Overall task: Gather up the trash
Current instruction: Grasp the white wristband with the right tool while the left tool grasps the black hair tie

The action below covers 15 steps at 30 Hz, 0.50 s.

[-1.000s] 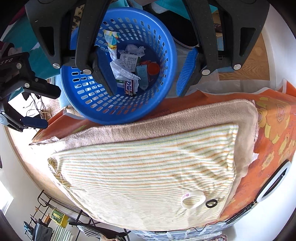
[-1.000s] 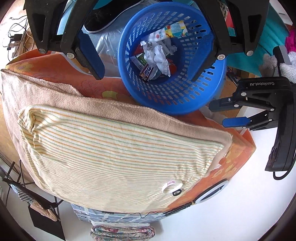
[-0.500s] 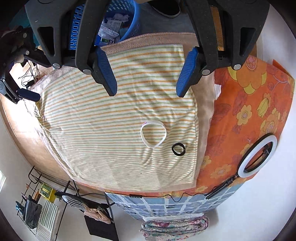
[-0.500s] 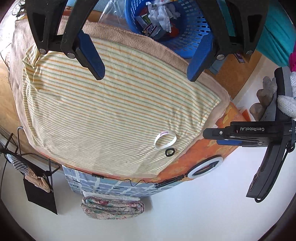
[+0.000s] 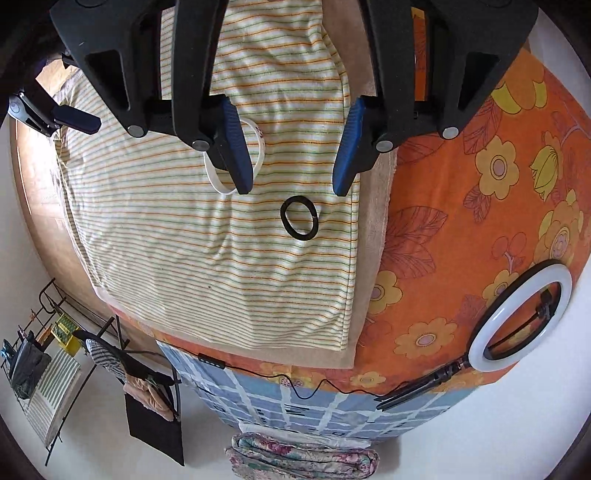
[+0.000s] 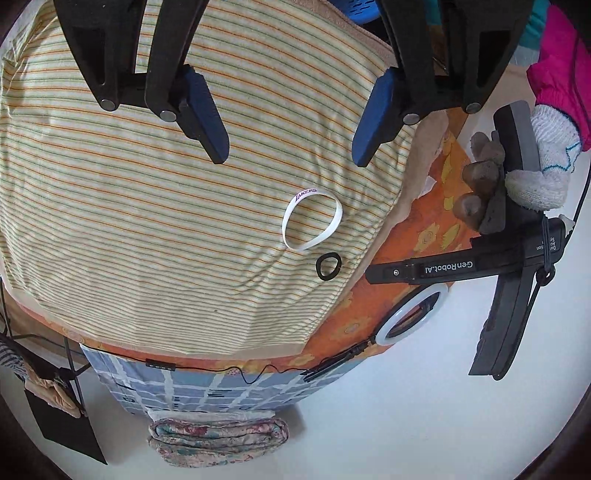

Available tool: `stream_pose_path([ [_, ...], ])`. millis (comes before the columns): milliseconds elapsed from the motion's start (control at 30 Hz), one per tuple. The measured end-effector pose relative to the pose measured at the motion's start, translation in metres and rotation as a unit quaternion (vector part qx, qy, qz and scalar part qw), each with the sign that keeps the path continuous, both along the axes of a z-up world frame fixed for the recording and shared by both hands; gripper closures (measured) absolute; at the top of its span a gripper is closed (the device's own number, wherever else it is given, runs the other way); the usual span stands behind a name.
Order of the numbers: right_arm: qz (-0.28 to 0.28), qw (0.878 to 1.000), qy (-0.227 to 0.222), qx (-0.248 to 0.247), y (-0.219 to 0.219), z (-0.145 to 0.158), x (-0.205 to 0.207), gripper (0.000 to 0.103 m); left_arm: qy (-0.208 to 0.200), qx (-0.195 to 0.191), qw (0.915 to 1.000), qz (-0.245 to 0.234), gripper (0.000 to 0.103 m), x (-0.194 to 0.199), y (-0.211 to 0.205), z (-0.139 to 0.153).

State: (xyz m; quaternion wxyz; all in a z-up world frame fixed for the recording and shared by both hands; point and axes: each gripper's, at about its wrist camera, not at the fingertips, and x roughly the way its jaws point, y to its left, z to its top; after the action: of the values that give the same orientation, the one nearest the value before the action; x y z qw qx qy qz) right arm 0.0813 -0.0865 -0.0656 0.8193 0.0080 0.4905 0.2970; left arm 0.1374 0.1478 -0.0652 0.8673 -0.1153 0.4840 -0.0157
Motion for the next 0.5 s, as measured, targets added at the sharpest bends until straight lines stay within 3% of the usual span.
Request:
stream_pose_path([
  [67, -0.001, 1.000, 0.014, 0.007, 0.006, -0.008, 0.011, 0.041, 0.010, -0.019, 0.9998, 0.007, 0.072, 0.012, 0.006, -0.009],
  [200, -0.001, 0.999, 0.035, 0.009, 0.017, -0.024, 0.030, 0.052, 0.021, -0.029, 0.9993, 0.009, 0.072, 0.031, 0.011, -0.022],
  [400, -0.009, 0.998, 0.066, 0.021, 0.024, -0.044, 0.048, 0.060, 0.038, -0.015, 0.9991, 0.008, 0.073, 0.051, 0.008, -0.042],
  [467, -0.010, 0.997, 0.072, 0.023, 0.028, -0.048, 0.054, 0.062, 0.044, -0.006, 0.9990, 0.008, 0.085, 0.056, 0.007, -0.047],
  [500, -0.012, 0.997, 0.074, 0.024, 0.029, -0.049, 0.055, 0.062, 0.044, -0.003, 0.9990, 0.007, 0.085, 0.058, 0.007, -0.049],
])
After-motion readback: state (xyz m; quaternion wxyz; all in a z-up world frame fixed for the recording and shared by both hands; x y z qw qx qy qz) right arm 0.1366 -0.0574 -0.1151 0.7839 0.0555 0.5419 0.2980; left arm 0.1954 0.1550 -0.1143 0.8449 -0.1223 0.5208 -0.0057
